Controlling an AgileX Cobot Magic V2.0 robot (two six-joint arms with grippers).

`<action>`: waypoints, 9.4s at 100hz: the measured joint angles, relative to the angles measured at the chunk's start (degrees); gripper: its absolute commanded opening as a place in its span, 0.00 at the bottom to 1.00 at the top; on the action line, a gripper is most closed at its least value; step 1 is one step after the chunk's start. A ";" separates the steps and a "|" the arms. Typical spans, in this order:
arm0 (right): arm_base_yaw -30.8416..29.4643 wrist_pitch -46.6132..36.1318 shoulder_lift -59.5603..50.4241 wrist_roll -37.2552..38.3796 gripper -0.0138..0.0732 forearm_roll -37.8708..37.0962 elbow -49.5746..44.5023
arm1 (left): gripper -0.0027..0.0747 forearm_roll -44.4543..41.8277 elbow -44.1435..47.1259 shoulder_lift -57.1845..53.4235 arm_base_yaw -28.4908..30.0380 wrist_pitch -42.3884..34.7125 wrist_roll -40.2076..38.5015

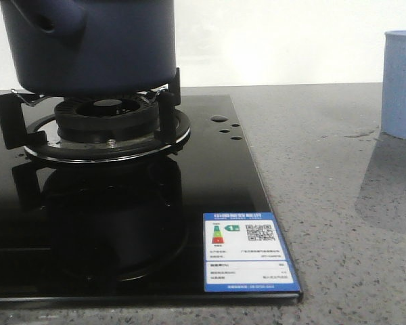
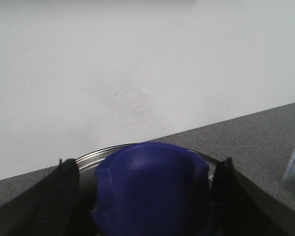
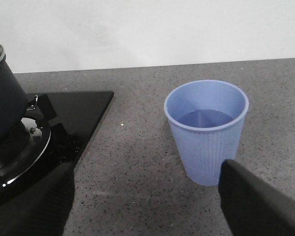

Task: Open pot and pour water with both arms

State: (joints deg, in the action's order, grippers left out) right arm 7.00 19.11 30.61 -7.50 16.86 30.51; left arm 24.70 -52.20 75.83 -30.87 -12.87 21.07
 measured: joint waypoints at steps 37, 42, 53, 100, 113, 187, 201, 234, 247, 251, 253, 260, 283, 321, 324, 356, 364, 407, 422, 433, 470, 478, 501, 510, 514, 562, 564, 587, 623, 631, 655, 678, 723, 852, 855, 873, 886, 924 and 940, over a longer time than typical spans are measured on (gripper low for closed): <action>0.00 -0.10 0.00 0.00 0.79 0.00 0.00 | 0.55 0.00 -0.22 0.00 0.00 0.00 0.00; 0.00 -0.10 0.00 0.00 0.79 0.00 0.00 | 0.51 -0.15 -0.22 0.00 -0.09 0.00 0.00; 0.00 -0.10 0.00 0.00 0.79 0.00 0.00 | 0.50 -0.14 -0.22 0.00 -0.09 0.00 0.00; 0.00 -0.59 0.00 0.00 0.79 -0.49 -0.28 | 0.50 -0.14 -0.37 -4.07 0.96 2.44 0.04; 0.00 -2.47 0.77 0.00 0.79 -0.85 -2.29 | 0.50 -0.14 -0.37 -7.77 3.41 2.44 0.04; 0.00 -37.46 28.45 0.00 0.79 -1.87 -9.85 | 0.50 -0.14 -0.37 -19.56 18.13 5.73 0.04; 0.00 -42.38 35.80 0.00 0.79 -2.36 -9.63 | 0.50 -0.14 -0.37 -19.56 18.13 6.19 0.04; 0.00 -48.20 45.05 0.32 0.79 -2.50 -5.13 | 0.50 -0.14 -0.37 -19.56 18.13 6.33 0.04; 0.00 -49.12 47.57 0.40 0.79 -2.50 -3.40 | 0.50 -0.14 -0.37 -19.56 18.13 6.43 0.04; 0.00 -49.52 48.26 0.40 0.79 -2.52 -2.91 | 0.50 -0.14 -0.37 -19.56 18.13 6.43 0.04; 0.00 -49.62 48.64 0.40 0.79 -2.52 -2.75 | 0.50 -0.14 -0.37 -19.56 18.13 6.43 0.04; 0.00 -50.02 49.63 0.40 0.79 -2.52 -2.00 | 0.50 -0.14 -0.37 -19.56 18.13 6.43 0.04; 0.00 -50.49 50.57 0.40 0.62 -2.52 -1.69 | 0.50 -0.14 -0.37 -19.56 18.13 6.43 0.04; 0.00 -50.47 50.46 0.44 0.56 -2.88 -1.69 | 0.50 -0.14 -0.37 -19.56 18.13 6.43 0.04; 0.00 -50.14 50.05 0.44 0.56 -3.13 -1.69 | 0.50 -0.14 -0.37 -19.56 18.13 6.43 0.04; 0.47 -37.35 41.87 0.44 0.56 -10.48 5.16 | 0.50 -0.14 -0.37 -19.56 18.13 6.43 0.04; 1.38 -32.96 40.58 0.44 0.56 -11.53 8.66 | 0.50 -0.14 -0.37 -19.56 18.13 6.52 0.04; 17.33 -15.78 43.23 0.54 0.56 -19.15 29.29 | 0.50 -0.14 -0.37 -19.56 18.13 6.52 0.04; 22.26 -10.25 48.42 0.54 0.56 -23.20 36.81 | 0.50 -0.14 -0.37 -19.56 18.13 6.90 0.04; 25.01 -4.66 52.50 0.54 0.56 -26.95 42.93 | 0.50 -0.14 -0.37 -19.56 18.13 7.21 0.04; 31.47 17.17 63.77 0.42 0.56 -42.98 62.30 | 0.50 -0.14 -0.37 -19.56 18.13 7.50 0.04; 32.98 19.66 65.17 0.07 0.56 -47.67 63.92 | 0.50 -0.14 -0.37 -19.56 18.13 7.50 0.04; 36.00 22.71 67.31 -0.13 0.56 -57.77 64.49 | 0.50 -0.14 -0.37 -19.56 18.13 7.63 0.04; 36.33 22.77 67.37 -0.13 0.56 -60.19 64.49 | 0.50 -0.14 -0.37 -19.56 18.13 7.63 0.04; 36.33 22.77 67.37 -0.13 0.56 -61.33 64.49 | 0.50 -0.14 -0.37 -19.56 18.13 7.63 0.04; 36.35 22.57 67.37 -7.70 0.56 -69.47 64.72 | 0.50 -0.14 -0.37 -19.56 18.13 7.67 0.04; 36.35 22.57 67.37 -8.17 0.56 -69.51 64.72 | 0.50 -0.14 -0.37 -19.56 18.13 7.67 0.04; 36.35 22.31 67.37 -13.84 0.56 -70.55 64.72 | 0.50 -0.14 -0.37 -19.56 18.13 7.67 0.04; 36.45 19.26 67.37 -15.19 0.56 -78.94 64.72 | 0.50 -0.14 -0.37 -19.56 18.13 7.76 0.04; 36.45 18.46 67.37 -15.19 0.56 -81.53 64.72 | 0.50 -0.14 -0.37 -19.56 18.13 7.76 0.04; 36.45 16.13 67.37 -15.23 0.56 -87.51 64.72 | 0.50 -0.14 -0.37 -19.56 18.13 7.76 0.04; 36.45 12.35 67.37 -15.33 0.56 -92.74 64.74 | 0.50 -0.14 -0.37 -19.56 18.13 7.76 0.04; 36.45 11.43 67.37 -15.33 0.56 -94.35 64.74 | 0.50 -0.14 -0.37 -19.56 18.13 7.76 0.04; 36.33 20.69 65.84 7.50 0.56 -79.58 64.74 | 0.50 -0.18 -0.37 -19.56 18.13 7.76 0.14; 36.06 20.69 65.18 8.73 0.56 -77.71 64.74 | 0.50 -0.18 -0.37 -19.56 18.13 7.76 0.14; 32.50 19.03 60.56 11.58 0.56 -65.70 64.41 | 0.50 -0.18 -0.37 -19.56 18.13 7.76 0.14; 28.06 13.30 55.71 14.86 0.56 -60.42 60.61 | 0.50 -0.18 -0.37 -19.56 18.13 7.76 0.14; 9.37 -13.07 37.72 31.96 0.56 -58.56 34.46 | 0.50 -0.18 -0.37 -19.56 18.13 7.76 0.14; -0.12 -24.19 30.80 33.92 0.56 -57.86 20.65 | 0.50 -0.18 -0.37 -19.56 18.13 7.76 0.14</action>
State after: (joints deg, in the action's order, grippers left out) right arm 6.88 -5.08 61.40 26.42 -41.01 51.17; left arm 24.52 -52.58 56.27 -12.74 -5.11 21.21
